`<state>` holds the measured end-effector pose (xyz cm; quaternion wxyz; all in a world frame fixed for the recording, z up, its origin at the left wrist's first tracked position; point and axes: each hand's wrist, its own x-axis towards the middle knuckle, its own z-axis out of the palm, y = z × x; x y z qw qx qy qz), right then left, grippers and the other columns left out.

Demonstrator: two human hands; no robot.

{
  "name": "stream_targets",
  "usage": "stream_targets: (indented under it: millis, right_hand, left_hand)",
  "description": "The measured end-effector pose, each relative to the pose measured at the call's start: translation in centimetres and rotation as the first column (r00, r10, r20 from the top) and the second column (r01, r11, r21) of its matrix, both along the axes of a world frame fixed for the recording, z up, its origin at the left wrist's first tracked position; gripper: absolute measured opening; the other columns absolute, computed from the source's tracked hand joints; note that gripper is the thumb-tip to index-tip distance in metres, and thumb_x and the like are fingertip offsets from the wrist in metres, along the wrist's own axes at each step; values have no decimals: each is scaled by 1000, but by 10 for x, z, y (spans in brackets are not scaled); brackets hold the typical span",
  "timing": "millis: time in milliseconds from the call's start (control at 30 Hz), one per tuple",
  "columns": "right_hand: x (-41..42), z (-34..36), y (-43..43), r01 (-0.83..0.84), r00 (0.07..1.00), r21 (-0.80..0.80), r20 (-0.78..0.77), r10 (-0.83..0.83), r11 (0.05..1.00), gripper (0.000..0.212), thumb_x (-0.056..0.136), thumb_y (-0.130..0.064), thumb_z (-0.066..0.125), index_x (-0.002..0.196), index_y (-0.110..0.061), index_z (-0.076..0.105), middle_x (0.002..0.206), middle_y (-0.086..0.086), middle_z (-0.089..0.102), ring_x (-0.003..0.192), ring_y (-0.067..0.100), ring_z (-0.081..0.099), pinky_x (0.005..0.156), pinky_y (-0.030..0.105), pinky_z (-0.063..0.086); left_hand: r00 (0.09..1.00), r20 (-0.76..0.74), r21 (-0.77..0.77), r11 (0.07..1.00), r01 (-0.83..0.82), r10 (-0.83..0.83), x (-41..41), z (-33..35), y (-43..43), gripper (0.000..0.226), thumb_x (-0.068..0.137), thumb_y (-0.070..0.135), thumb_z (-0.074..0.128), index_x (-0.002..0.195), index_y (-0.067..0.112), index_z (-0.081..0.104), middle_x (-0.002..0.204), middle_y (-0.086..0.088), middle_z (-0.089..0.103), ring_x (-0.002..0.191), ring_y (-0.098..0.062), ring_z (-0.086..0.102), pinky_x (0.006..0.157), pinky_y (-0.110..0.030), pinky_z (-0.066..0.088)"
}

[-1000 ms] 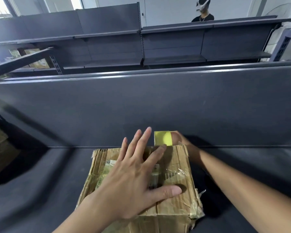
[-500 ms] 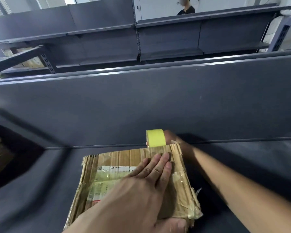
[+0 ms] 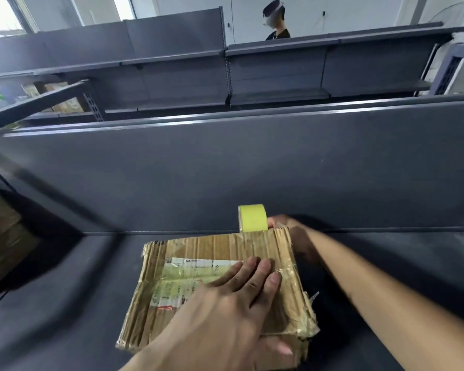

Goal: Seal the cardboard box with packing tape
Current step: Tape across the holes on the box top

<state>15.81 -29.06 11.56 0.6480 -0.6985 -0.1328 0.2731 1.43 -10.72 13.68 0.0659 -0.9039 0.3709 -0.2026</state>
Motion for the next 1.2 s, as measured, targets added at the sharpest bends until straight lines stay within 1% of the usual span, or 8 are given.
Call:
stream_targets:
  millis: [333,467,567,667,800,967,1033,1200]
  right_hand:
    - [-13,-14,-3,264,950,-38,-162,-267,964,44,103,-3,44,63,0,61,60,12,63,42,6,63,47,16,50]
    - [-21,-11,-3,318,925,29,-230,-303,948,26,94,-27,64,82,-4,67,84,25,61,75,30,58,72,36,47]
    - [-21,-8,0,375,894,9,-269,-359,927,45,81,-48,76,90,-5,69,96,28,59,87,36,54,80,45,42]
    - [-17,-9,1,348,909,-14,-240,-341,937,69,66,-73,77,97,-12,66,96,24,57,86,34,50,79,43,37]
    - [-28,17,-2,320,927,-48,-189,-324,946,65,80,-79,57,60,-16,61,67,8,60,56,20,58,64,32,43]
    - [-50,53,-18,290,957,-268,74,-280,919,80,68,-87,50,116,-26,68,121,-6,68,112,13,62,88,32,44]
    - [-64,69,-27,160,987,-429,72,-144,889,98,62,-82,66,139,-23,54,136,-4,58,120,18,60,79,32,55]
    - [-67,79,-30,71,995,-570,99,-17,819,50,81,-54,77,107,-12,68,100,9,72,85,24,72,65,45,64]
  left_hand:
    - [998,56,-48,999,1,1,-14,1,5,66,102,62,44,142,12,62,147,-12,58,136,-28,56,101,-45,56]
    - [999,24,-133,991,35,-32,-18,3,5,55,101,59,49,131,18,72,138,-7,67,128,-24,63,95,-41,60]
    - [998,-41,-113,993,36,-41,-14,8,6,58,97,60,50,132,19,71,137,-6,68,125,-24,66,96,-40,60]
    - [995,-100,-114,993,14,-26,-13,14,6,59,94,61,49,134,21,70,137,-6,68,124,-23,67,96,-39,59]
    - [982,-185,-146,988,-57,29,-19,15,5,59,98,64,48,139,26,65,143,-1,63,132,-21,60,102,-46,56]
    - [946,-260,-130,964,-230,191,-21,27,-5,64,92,72,46,134,30,68,140,14,65,126,-17,64,96,-56,57]
    - [911,-291,-100,937,-334,294,-20,33,-12,65,88,72,46,131,29,71,136,14,68,120,-20,68,91,-55,59]
    - [844,-409,-102,901,-421,348,-18,49,-29,66,96,63,38,153,30,43,159,18,42,145,-21,40,115,-54,37]
